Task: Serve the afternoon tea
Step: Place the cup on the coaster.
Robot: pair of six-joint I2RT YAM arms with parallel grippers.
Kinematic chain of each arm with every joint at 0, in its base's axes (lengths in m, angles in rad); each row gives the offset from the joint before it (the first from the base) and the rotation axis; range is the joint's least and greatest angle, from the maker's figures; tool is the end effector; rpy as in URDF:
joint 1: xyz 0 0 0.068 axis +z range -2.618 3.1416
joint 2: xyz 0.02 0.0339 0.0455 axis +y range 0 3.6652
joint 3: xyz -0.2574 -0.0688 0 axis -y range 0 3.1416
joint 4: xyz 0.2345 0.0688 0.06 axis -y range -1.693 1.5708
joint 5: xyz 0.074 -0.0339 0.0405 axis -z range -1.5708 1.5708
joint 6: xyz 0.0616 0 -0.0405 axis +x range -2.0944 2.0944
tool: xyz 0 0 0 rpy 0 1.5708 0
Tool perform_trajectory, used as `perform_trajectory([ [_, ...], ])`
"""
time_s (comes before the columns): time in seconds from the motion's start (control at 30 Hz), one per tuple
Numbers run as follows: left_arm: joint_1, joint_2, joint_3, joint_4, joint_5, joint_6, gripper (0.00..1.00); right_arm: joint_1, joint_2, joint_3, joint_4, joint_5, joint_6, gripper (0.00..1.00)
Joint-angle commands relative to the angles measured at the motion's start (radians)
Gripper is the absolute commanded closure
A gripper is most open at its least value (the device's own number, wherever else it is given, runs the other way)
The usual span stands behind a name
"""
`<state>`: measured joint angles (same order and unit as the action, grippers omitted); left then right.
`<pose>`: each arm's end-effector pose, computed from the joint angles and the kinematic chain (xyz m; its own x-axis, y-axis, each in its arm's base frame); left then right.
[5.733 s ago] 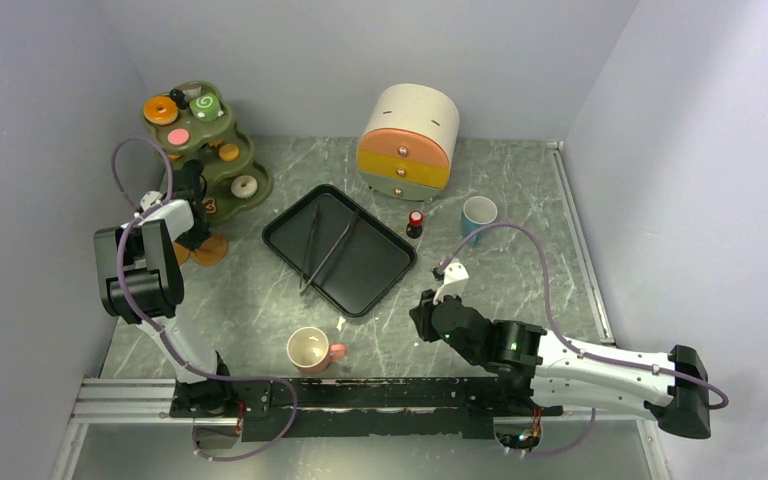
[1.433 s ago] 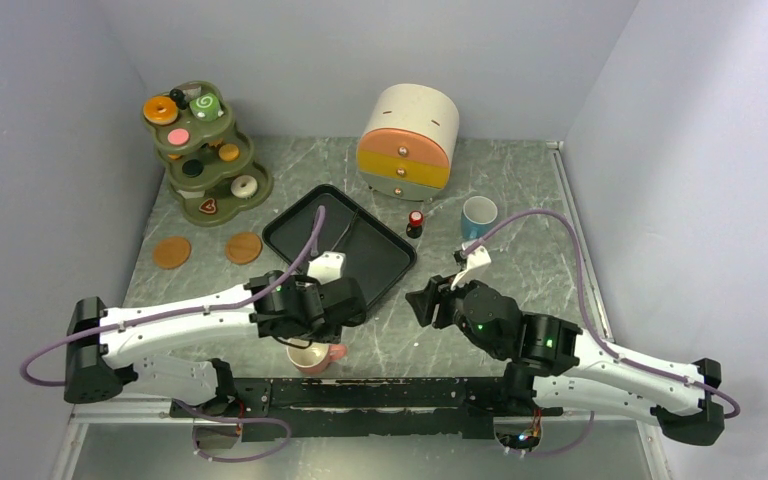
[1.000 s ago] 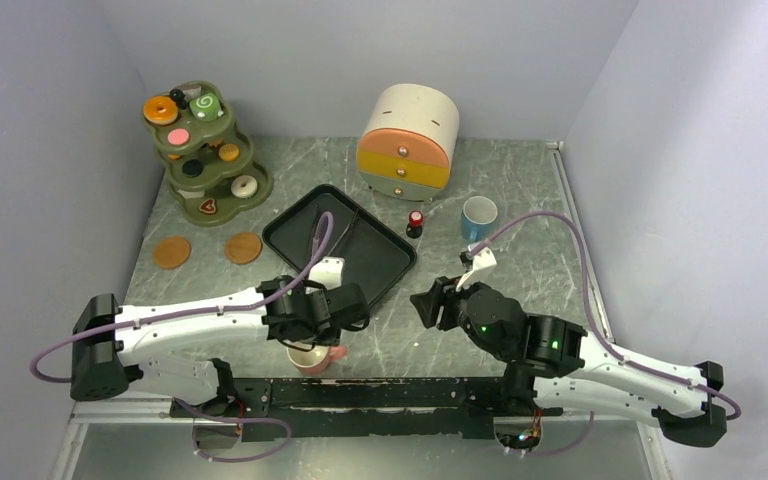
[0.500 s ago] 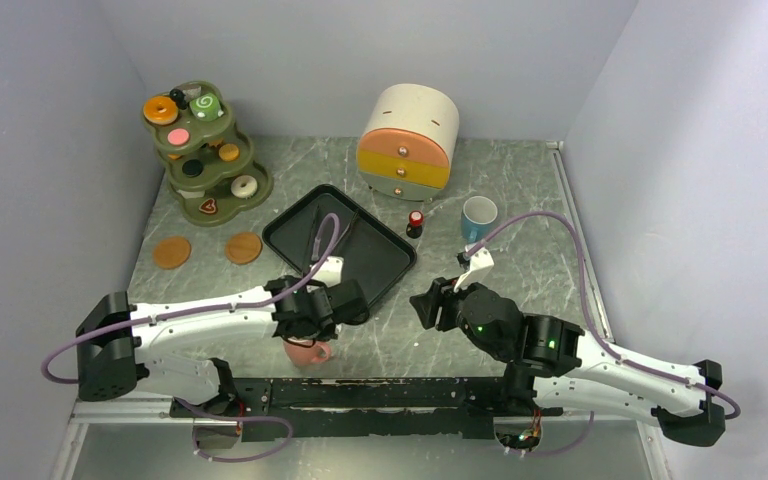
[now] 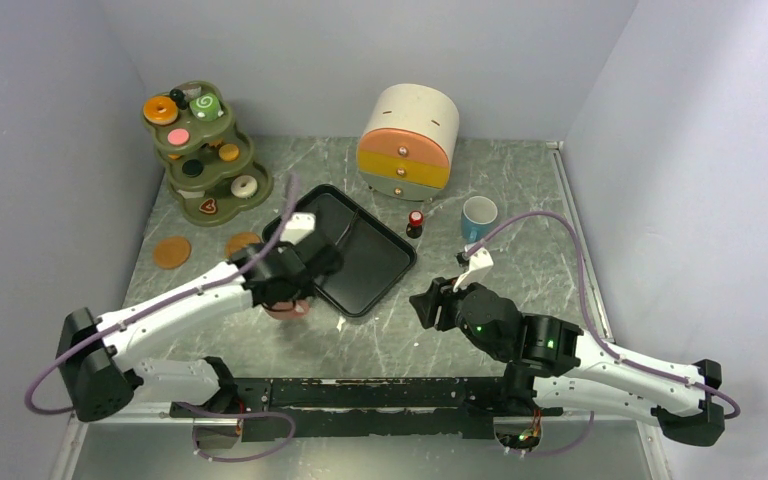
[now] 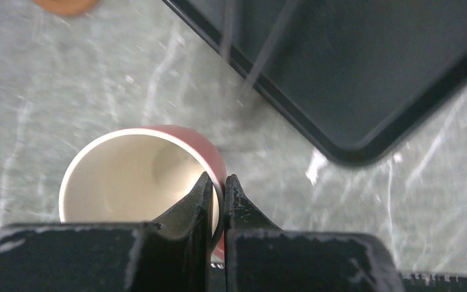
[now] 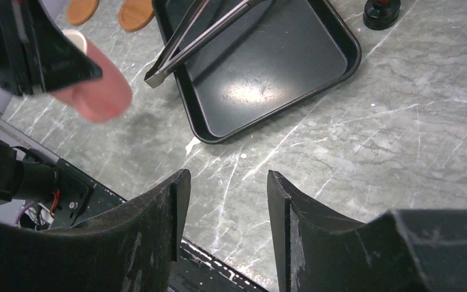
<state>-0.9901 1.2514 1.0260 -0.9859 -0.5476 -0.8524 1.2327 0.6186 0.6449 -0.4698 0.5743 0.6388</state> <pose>0.1506 -0.1711 0.2455 -0.7998 0.0472 -0.5985 0.0171 0.9983 0.0559 0.0835 0.1367 0.2750 -0.4895 0.1171 -0.8641 -0.4203 0.8366 0.3514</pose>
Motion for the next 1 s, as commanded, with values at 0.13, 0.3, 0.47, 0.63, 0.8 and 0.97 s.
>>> perform_trajectory([
  [0.13, 0.330, -0.113, 0.059, 0.152, -0.123, 0.399, 0.95, 0.004, -0.035, -0.029, 0.023, 0.027, 0.000, 0.47],
  [0.3, 0.541, -0.063, 0.083, 0.247, -0.102, 0.484, 0.95, 0.005, -0.008, -0.013, 0.026, 0.025, -0.009, 0.47],
  [0.47, 0.750, -0.026, 0.069, 0.370, 0.058, 0.534, 0.95, 0.005, 0.012, -0.013, 0.036, 0.011, -0.012, 0.47],
  [0.63, 0.904, -0.013, 0.087, 0.447, 0.100, 0.576, 0.95, 0.005, 0.003, -0.026, 0.049, 0.008, -0.017, 0.47],
  [0.8, 1.038, 0.016, 0.090, 0.515, 0.093, 0.613, 0.95, 0.004, 0.005, -0.016, 0.048, 0.007, -0.025, 0.47],
  [0.97, 1.138, 0.041, 0.055, 0.593, 0.183, 0.611, 0.95, 0.005, 0.013, -0.007, 0.050, 0.001, -0.032, 0.47],
])
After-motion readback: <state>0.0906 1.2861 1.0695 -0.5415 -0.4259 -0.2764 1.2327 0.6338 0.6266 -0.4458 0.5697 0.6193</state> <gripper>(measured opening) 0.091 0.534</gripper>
